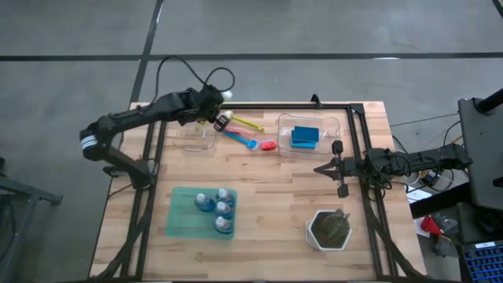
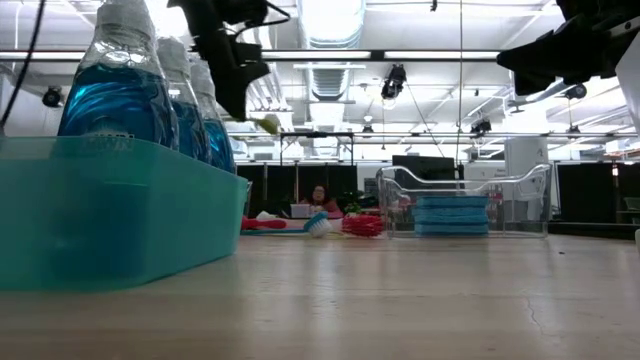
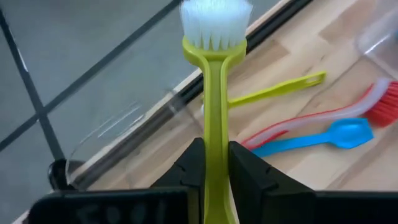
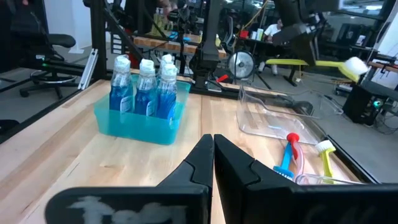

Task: Pick & Place Kitchen Sink Supplies
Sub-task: Put the green dishwashing brush into the left transparent bin

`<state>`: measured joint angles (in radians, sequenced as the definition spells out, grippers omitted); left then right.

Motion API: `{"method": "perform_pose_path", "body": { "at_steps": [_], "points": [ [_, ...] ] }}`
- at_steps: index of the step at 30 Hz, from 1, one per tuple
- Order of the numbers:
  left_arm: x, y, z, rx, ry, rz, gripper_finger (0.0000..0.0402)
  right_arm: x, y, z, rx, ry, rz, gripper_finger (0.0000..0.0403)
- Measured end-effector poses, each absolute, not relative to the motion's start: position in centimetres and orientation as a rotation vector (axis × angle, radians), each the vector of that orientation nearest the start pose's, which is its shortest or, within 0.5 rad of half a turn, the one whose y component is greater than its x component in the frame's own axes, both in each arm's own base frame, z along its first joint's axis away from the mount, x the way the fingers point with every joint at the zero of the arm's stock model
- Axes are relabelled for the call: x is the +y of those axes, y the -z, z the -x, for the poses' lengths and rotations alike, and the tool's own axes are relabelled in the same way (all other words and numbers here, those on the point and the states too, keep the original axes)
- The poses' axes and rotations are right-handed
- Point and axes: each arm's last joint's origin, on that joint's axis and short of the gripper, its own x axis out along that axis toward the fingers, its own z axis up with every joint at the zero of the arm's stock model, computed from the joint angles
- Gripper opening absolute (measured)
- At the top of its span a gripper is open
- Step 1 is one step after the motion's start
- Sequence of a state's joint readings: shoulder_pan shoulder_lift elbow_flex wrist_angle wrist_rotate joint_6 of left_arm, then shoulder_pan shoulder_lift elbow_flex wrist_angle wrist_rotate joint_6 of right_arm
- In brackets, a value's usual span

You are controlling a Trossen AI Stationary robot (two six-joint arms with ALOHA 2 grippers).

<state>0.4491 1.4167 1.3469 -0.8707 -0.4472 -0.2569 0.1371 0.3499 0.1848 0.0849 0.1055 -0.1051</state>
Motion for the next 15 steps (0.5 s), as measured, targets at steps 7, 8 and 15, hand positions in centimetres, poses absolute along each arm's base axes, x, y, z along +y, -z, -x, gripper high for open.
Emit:
{"method": "perform_pose_path", "body": {
  "at_steps": [7,8,15],
  "points": [
    [13.4,-31.0,-21.6,0.871,-1.062,0.258,0.0041,1.3,-20.5,-11.9,0.078,-0.036,0.116,0.0008],
    [13.5,-30.4,-21.3,0.867,-1.076,0.265,0.0044,1.3,-20.5,-11.9,0.078,-0.036,0.117,0.0008],
    [14.8,-26.2,-19.4,0.876,-1.144,0.317,0.0047,1.3,-20.5,-11.9,0.078,-0.036,0.115,0.0008]
  ]
}}
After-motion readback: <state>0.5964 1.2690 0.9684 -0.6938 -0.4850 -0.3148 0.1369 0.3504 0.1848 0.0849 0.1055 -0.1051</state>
